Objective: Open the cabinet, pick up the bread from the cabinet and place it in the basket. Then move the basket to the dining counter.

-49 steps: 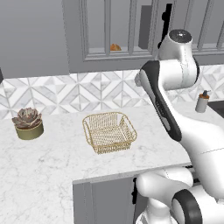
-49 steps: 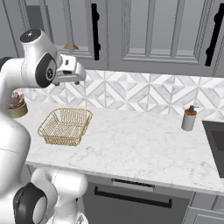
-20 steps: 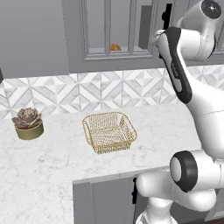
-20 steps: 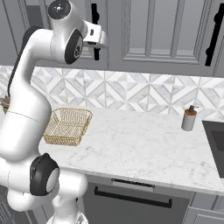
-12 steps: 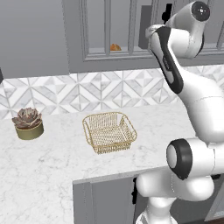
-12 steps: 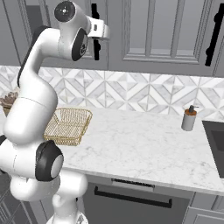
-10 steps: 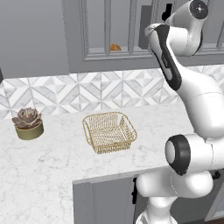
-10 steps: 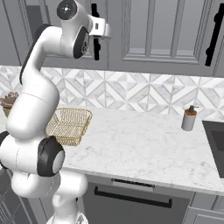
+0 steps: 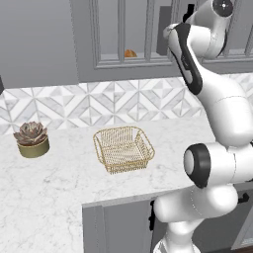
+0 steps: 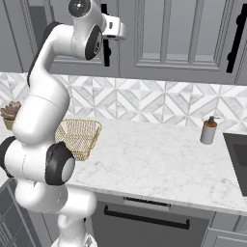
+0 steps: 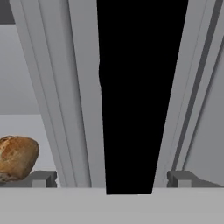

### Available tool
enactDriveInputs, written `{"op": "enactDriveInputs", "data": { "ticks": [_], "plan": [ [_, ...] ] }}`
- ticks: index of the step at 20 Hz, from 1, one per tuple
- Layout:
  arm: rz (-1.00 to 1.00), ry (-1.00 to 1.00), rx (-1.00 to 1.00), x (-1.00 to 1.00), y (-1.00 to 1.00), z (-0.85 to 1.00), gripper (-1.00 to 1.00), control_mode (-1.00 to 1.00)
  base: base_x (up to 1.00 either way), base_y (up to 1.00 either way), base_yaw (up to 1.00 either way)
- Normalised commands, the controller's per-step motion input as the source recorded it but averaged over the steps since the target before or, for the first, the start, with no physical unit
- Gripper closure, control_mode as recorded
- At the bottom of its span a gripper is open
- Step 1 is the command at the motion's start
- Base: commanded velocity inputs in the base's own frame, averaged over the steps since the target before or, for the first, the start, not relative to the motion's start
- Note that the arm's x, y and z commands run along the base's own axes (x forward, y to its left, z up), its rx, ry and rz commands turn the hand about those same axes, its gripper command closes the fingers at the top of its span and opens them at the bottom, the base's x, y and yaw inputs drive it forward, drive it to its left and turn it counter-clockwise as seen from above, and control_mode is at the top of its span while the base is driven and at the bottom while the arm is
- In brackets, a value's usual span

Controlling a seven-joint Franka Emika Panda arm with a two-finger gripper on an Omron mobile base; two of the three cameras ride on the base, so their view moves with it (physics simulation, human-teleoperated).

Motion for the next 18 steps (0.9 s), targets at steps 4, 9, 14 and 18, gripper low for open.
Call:
{"op": "enactDriveInputs", "data": {
  "ticks": [4, 9, 14, 18],
  "plan": [
    [0.02, -0.07, 0.00, 0.49, -0.12, -0.06, -1.00, -1.00, 0.00, 0.00, 0.00],
    [0.05, -0.02, 0.00, 0.36, -0.03, -0.02, 1.00, -1.00, 0.00, 0.00, 0.00],
    [0.06, 0.00, 0.00, 0.26, 0.00, 0.00, 1.00, -1.00, 0.00, 0.00, 0.00],
    [0.04, 0.00, 0.00, 0.13, 0.00, 0.00, 1.00, -1.00, 0.00, 0.00, 0.00]
  ]
}}
